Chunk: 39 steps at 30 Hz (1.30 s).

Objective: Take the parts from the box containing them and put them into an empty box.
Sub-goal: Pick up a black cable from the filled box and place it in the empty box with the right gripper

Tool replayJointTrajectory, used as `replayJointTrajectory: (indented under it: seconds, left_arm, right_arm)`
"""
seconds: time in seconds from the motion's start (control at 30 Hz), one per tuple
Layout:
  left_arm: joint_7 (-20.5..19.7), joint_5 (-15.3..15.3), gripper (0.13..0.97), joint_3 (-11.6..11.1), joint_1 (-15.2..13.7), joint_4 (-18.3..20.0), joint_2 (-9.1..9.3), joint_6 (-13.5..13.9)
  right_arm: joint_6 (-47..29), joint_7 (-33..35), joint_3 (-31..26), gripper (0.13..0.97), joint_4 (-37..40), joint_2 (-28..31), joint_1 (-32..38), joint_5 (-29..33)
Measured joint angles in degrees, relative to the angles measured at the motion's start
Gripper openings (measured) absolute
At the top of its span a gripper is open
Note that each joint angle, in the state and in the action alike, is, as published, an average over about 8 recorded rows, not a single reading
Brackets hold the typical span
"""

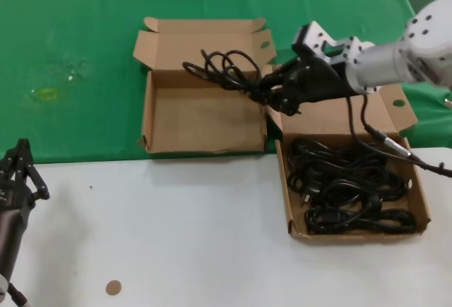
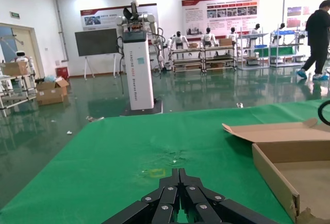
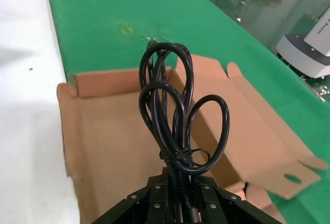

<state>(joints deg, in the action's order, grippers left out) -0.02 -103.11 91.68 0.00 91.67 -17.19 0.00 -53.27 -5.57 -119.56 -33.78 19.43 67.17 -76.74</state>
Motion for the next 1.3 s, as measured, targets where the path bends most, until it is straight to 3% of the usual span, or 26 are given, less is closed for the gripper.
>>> replayJointTrajectory:
  seconds: [0.67,1.3]
  left_arm:
    - [0.0,0.0,0.152,0.0,0.0,0.0,0.0,0.0]
    - [0.0,0.0,0.152,0.0,0.0,0.0,0.0,0.0]
  right_arm:
    - [5.22,15.44,2.86,0.223,25.94,-11.67,11.51,-3.36]
    - [8.79,19.61,4.08,0.223,32.0,-14.84,13.04,-3.93]
